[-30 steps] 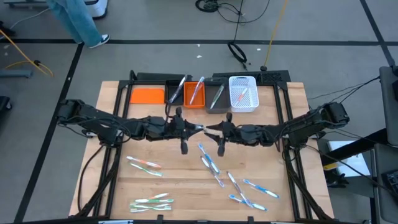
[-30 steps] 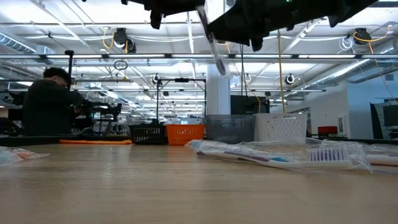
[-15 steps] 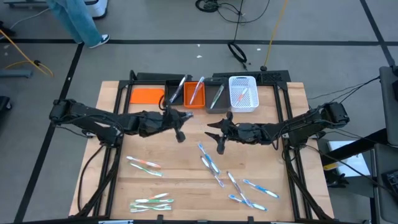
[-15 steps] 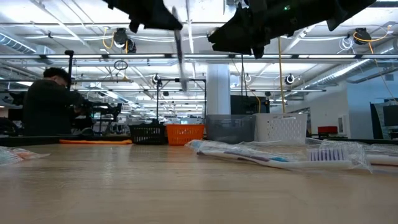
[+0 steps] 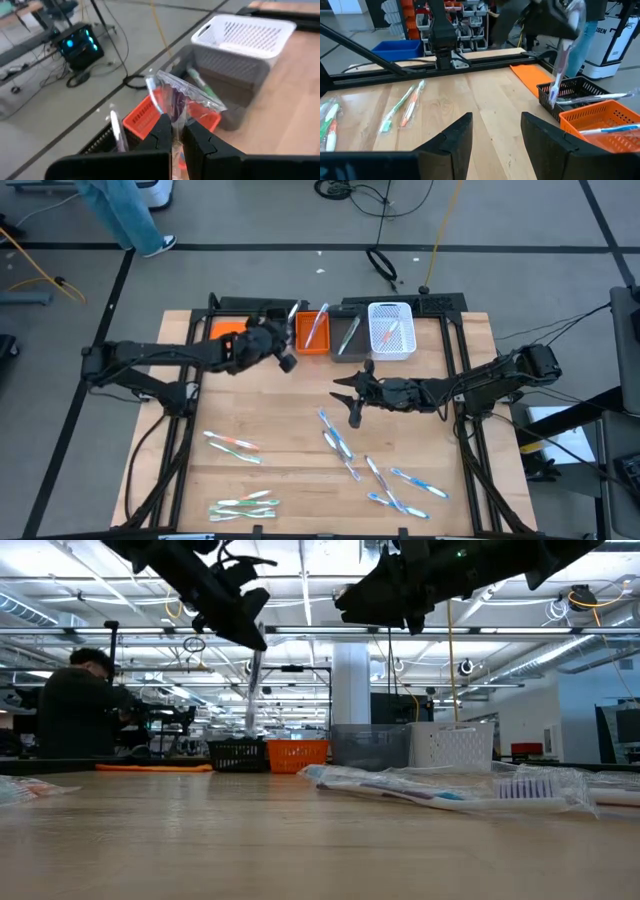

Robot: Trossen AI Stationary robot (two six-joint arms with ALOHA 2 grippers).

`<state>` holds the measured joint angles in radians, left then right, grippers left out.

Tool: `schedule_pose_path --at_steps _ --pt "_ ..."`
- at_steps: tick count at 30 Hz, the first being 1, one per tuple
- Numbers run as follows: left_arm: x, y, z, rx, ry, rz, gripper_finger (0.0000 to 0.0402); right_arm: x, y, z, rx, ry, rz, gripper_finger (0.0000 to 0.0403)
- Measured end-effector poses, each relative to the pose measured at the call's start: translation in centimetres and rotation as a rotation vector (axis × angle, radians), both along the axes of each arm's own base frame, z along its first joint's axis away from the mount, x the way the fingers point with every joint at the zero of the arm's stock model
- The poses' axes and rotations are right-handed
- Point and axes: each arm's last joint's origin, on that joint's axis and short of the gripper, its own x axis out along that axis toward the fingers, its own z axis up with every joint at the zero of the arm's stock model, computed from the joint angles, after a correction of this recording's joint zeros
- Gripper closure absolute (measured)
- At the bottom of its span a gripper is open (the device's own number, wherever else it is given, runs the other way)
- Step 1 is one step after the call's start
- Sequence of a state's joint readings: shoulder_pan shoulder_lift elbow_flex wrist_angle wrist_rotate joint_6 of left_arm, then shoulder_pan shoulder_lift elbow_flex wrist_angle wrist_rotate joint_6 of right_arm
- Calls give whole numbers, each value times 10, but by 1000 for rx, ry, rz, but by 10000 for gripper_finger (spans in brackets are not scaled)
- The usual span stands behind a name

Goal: Pick & Place Toothbrushes
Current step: Put the purple toothbrush into the black bin

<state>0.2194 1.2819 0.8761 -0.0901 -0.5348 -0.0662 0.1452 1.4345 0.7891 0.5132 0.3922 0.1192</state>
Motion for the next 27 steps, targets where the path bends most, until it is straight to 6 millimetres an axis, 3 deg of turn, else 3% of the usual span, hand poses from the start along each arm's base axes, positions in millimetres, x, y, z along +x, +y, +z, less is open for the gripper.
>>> schedule_pose_path --at_steps 18,27 --pt "-30 69 -7 -101 25 155 394 0 0 -2 -2 18 1 247" --pt "-43 87 -11 -163 36 163 394 0 0 -2 -2 17 1 248"
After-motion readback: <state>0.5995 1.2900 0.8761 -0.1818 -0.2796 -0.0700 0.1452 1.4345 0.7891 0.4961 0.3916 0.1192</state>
